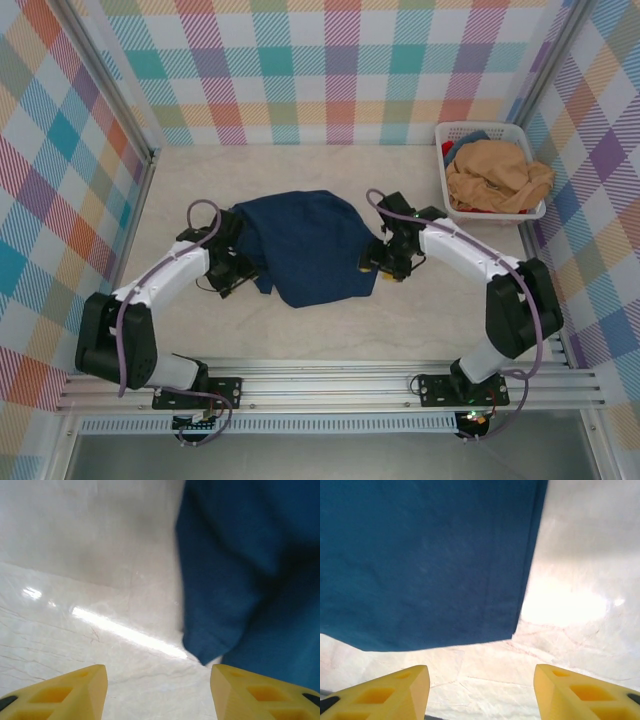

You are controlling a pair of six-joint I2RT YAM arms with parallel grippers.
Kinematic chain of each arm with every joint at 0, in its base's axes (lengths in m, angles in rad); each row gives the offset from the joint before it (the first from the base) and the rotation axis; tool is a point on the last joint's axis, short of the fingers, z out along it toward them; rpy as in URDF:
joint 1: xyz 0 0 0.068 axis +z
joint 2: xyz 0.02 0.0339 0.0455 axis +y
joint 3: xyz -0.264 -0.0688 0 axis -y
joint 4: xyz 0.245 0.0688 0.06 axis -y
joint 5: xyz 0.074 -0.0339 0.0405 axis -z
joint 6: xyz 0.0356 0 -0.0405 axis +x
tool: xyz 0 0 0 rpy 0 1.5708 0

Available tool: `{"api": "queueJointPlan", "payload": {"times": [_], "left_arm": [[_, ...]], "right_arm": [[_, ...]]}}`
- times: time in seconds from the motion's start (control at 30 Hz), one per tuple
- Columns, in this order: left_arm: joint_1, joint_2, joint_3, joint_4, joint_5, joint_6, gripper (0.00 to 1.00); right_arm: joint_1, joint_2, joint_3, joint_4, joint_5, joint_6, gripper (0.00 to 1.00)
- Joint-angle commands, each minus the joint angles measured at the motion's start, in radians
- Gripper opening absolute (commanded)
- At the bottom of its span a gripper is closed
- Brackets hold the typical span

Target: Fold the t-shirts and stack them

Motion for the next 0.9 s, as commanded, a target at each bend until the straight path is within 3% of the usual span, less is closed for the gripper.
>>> {"api": "queueJointPlan", "payload": {"times": [0.0,0.17,0.27,0.33,0.47,0.53,0.67,0.87], "left_arm": [[-0.004,0.062,0.013,0.162,0.064,-0.029,0.57],[-0.004,0.183,0.040,0.188,0.040,0.012,0.53],[-0.004,0.230,0.044,0.240,0.047,0.027,0.48],[-0.004,0.269,0.060,0.252,0.047,0.033,0.33],[-0.003,0.278,0.088,0.239,-0.017,0.053,0.02],[0.002,0.236,0.114,0.210,-0.061,0.063,0.00],[0.003,0.093,0.172,0.109,-0.123,0.069,0.00],[0.004,-0.099,0.212,-0.117,-0.210,0.072,0.00]], "right_arm": [[0.027,0.053,-0.052,0.107,-0.096,0.096,0.57],[0.028,0.138,-0.079,0.206,-0.075,0.119,0.53],[0.029,0.203,-0.042,0.232,-0.071,0.120,0.45],[0.032,0.234,-0.022,0.233,-0.056,0.123,0.35],[0.032,0.228,0.022,0.185,0.014,0.105,0.06],[0.033,0.176,0.047,0.138,0.075,0.082,0.00],[0.031,0.057,0.108,0.024,0.167,0.020,0.00],[0.010,-0.074,0.193,-0.125,0.192,-0.046,0.00]]}}
